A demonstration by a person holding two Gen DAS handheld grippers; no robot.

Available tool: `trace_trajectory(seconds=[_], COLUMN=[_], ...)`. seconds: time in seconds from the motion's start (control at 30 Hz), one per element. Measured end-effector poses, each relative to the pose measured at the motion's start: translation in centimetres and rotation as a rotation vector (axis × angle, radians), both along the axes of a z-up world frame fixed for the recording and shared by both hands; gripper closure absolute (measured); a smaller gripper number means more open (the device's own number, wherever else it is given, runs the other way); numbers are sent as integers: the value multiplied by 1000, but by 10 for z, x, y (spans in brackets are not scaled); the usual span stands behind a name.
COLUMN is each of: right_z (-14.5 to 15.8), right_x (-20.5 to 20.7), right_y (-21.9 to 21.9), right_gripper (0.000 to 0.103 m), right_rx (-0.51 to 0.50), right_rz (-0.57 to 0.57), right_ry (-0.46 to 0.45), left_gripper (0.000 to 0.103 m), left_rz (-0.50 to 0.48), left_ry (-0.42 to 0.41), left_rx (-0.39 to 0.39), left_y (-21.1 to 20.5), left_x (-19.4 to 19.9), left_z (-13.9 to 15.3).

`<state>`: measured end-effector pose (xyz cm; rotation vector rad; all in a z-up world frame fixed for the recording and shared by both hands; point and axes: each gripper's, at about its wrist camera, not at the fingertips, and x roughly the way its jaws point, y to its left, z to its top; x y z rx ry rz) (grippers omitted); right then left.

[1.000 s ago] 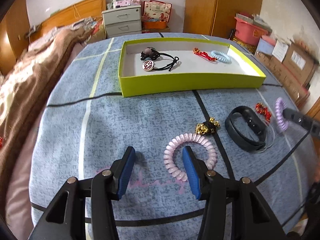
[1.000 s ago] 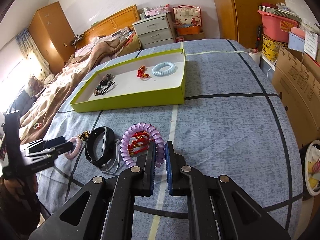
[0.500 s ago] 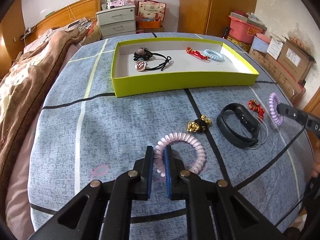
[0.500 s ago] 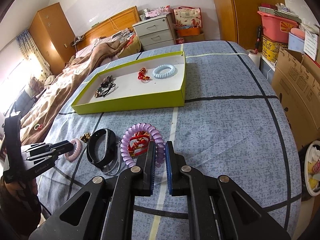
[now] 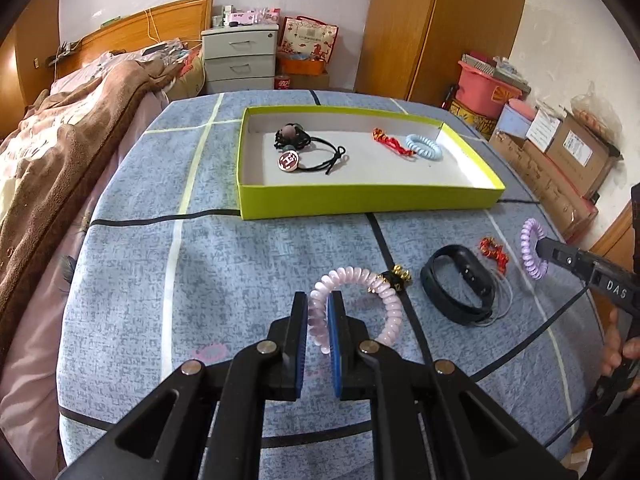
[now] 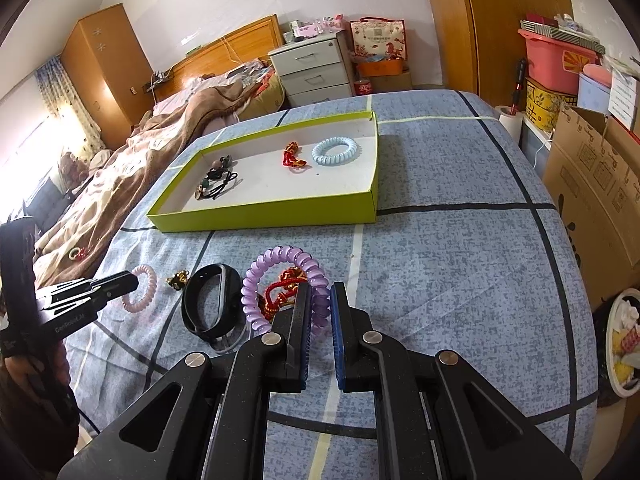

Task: Organize jewelry
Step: 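Carry both coils into the green tray and open both tools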

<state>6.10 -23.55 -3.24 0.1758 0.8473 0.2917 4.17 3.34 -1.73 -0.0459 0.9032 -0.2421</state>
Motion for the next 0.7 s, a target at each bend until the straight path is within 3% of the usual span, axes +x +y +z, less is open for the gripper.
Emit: trace_trajectory(seconds=[0.43, 0.7], right_z=[20, 30], right_x=[18, 50], right_y=[11, 16], right_gripper=[93, 93], right_rx=[-21, -33], right_rz=[29, 37], right_ry=[-33, -36], left_gripper=[93, 92], left_rz=[-18, -31], left_ry=[-50, -62], left_rx=[-87, -97], left_y=[-6, -11], left_x=[28, 72], left_z=[26, 41])
